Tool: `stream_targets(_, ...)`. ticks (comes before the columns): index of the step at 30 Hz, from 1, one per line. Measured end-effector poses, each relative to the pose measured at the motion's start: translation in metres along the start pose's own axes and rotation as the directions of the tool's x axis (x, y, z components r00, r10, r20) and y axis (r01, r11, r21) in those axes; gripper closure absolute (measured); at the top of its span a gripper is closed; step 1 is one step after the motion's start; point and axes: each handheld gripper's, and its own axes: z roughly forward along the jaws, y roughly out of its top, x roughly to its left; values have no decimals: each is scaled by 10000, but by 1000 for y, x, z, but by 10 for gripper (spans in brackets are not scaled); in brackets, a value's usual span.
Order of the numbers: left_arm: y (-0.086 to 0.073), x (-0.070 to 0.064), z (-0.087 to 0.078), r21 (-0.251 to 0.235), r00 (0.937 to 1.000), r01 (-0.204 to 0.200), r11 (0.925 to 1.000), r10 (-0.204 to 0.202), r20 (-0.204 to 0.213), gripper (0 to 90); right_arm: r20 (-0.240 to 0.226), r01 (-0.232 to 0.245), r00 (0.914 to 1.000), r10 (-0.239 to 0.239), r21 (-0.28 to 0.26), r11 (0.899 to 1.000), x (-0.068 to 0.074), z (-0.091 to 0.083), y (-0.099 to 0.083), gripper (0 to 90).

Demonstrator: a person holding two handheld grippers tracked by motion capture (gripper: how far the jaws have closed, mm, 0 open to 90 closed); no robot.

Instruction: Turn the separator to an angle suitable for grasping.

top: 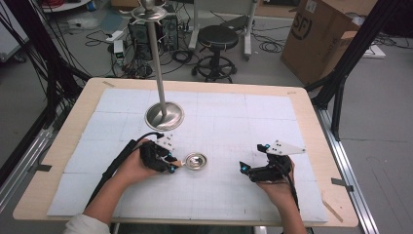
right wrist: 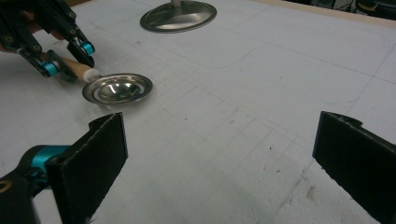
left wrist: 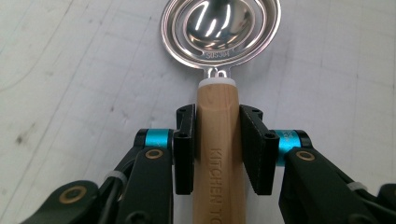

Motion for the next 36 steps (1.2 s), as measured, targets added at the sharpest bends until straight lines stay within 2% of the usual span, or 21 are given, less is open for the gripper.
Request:
stream_targets(12,47,-7,37,-93,9989,-397,9992,399,235,681,-14,-16,10000,16,-81,10000,0,-3,0,18)
stream_targets(18,67,-9,49,-85,9980,-521,9986,524,365,681,23,-82,10000,82,-55,10000,-1,-5,-2,18)
stream_targets(25,84,-8,63,-106,9976,-499,9987,503,480,681,41,-113,9999,113,-14,9999,-1,-7,-3,18)
stream_targets(30,96,-11,72,-74,9966,-634,9980,637,515,681,70,-132,9999,133,-26,9999,-1,-7,-4,18)
stream_targets(36,97,-11,78,77,9957,-605,9981,598,712,669,90,-147,9999,147,-49,9999,-3,-8,-4,18)
